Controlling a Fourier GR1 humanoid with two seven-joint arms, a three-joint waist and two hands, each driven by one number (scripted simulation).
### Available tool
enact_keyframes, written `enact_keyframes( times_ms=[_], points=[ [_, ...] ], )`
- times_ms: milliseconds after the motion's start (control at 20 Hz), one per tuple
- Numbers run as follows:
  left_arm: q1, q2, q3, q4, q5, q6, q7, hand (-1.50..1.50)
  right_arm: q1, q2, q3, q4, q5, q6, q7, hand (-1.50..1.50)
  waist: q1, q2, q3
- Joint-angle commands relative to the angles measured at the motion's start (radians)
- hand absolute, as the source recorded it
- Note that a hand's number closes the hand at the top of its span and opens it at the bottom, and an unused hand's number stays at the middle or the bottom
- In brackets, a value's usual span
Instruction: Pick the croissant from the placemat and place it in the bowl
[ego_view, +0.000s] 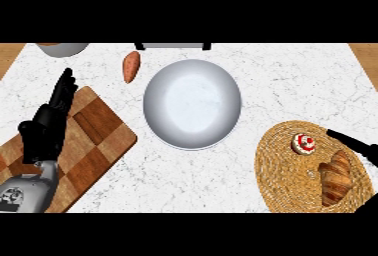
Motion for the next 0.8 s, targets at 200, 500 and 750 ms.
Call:
enact_keyframes(
  times_ms=[200, 500, 750],
  points=[
    [-0.060, -0.017, 0.083, 0.049, 0.008, -0.088, 0.010, 0.00, -0.088, 0.099, 0.031, 0.120, 0.129, -0.034, -0.031, -1.50, -0.001, 0.001, 0.000],
    [0.042, -0.065, 0.055, -0.013, -0.058, -0.057, -0.031, 0.00, -0.032, 0.095, 0.055, 0.086, 0.226, -0.120, -0.147, 1.50, -0.002, -0.001, 0.000],
    [0.003, -0.067, 0.079, -0.055, -0.058, -0.096, 0.065, 0.00, -0.092, 0.088, 0.014, 0.205, 0.245, -0.123, -0.250, 1.50, -0.001, 0.000, 0.000]
  ],
)
